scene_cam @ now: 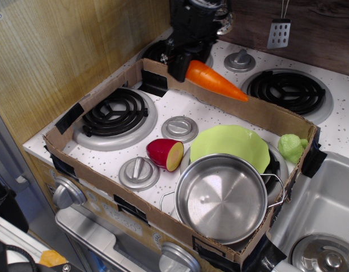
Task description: Take carrot off plate
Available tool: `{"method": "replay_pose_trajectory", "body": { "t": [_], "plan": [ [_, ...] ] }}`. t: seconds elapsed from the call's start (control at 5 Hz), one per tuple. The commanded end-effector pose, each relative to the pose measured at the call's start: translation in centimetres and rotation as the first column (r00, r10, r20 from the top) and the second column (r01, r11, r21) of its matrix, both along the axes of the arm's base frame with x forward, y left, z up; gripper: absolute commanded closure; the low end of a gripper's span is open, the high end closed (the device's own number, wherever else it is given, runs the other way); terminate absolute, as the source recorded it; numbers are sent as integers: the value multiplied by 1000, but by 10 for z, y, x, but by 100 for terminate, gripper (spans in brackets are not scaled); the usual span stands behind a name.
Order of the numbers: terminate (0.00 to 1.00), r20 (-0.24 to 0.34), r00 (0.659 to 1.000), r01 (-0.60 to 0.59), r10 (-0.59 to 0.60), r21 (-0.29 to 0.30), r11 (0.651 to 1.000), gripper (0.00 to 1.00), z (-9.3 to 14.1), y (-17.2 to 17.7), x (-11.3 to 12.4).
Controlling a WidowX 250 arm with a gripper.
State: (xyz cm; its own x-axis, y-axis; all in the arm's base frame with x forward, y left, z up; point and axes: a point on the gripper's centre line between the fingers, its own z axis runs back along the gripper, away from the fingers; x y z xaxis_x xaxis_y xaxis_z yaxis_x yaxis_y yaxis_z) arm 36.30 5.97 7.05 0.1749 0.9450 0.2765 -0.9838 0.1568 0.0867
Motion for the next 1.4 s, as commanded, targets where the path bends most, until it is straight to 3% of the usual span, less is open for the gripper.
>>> {"method": "replay_pose_trajectory", "body": {
  "t": [0.0,0.2,0.4,0.8,1.0,1.2],
  "plan": [
    [0,175,985,-20,5,84,996,100,15,26,-18],
    [0,253,966,10,-48,148,989,100,5,41,-18],
    [0,291,955,7,-54,158,987,100,2,49,-12],
    [0,427,901,-43,-75,259,965,100,-5,56,-6],
    [0,458,868,45,-189,306,951,0,-10,58,-8],
    [100,428,879,72,-211,318,945,0,-7,57,-9]
  ]
}}
